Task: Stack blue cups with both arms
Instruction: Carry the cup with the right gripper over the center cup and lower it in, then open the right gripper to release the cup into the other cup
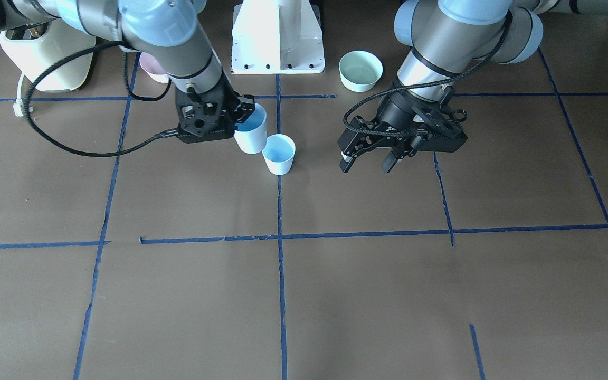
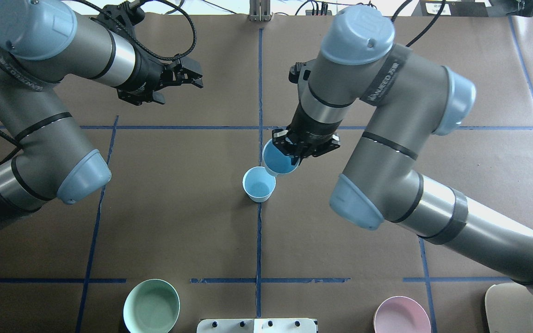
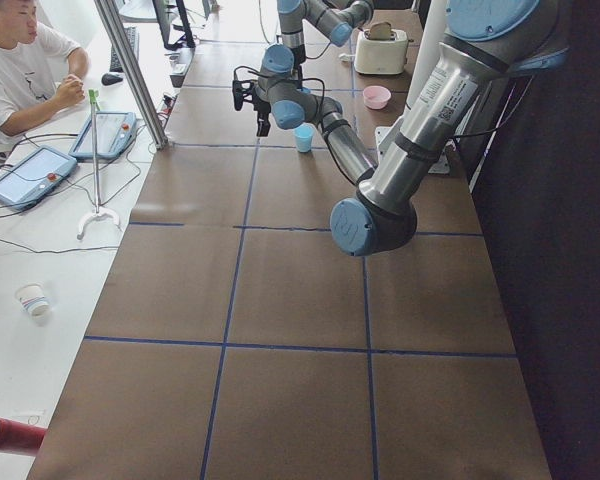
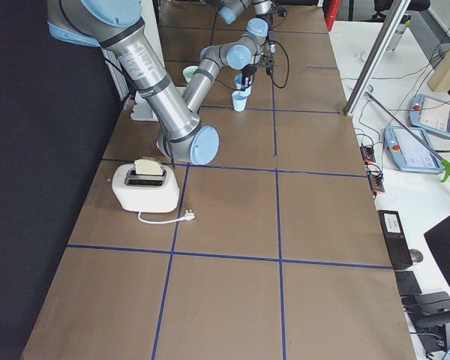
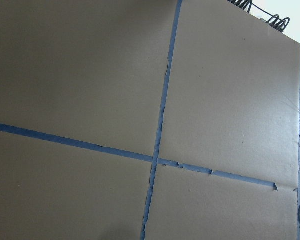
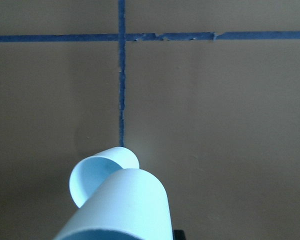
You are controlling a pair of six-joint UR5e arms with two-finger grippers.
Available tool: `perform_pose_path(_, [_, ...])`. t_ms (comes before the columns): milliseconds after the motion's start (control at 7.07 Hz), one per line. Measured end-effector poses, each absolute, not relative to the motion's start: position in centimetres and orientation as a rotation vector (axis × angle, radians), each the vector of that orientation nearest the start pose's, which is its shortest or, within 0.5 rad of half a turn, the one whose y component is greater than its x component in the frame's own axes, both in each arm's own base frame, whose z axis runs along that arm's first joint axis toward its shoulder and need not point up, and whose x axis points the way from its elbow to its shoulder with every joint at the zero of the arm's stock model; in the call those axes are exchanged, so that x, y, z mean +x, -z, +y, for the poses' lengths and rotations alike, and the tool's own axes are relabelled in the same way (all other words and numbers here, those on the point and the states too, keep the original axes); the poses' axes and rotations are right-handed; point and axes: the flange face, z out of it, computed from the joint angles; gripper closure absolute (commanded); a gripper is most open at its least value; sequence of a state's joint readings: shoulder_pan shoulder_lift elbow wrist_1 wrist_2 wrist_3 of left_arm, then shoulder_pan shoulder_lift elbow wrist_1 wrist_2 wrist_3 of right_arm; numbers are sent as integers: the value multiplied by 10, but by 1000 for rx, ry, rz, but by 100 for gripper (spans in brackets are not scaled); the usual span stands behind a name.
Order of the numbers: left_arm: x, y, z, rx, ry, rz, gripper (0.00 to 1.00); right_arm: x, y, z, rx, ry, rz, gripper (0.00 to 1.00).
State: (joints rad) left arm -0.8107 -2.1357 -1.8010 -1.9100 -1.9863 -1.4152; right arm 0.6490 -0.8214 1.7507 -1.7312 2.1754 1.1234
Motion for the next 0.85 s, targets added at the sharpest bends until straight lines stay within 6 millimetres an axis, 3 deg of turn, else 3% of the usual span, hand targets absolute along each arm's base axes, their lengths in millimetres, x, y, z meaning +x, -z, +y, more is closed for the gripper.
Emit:
perform_pose_path(283, [363, -194, -519, 196, 338, 1158, 0, -509, -144, -453, -100, 26, -926, 100])
perform_pose_path(566, [363, -195, -519, 197, 337, 1157, 0, -516, -147, -452, -102, 23, -919, 100])
perform_pose_path(707, [363, -195, -519, 197, 337, 1157, 0, -518, -149, -450, -104, 24, -916, 89])
perform_pose_path(848, [363, -195, -519, 197, 337, 1157, 0, -519, -150, -449, -106, 29, -914, 70])
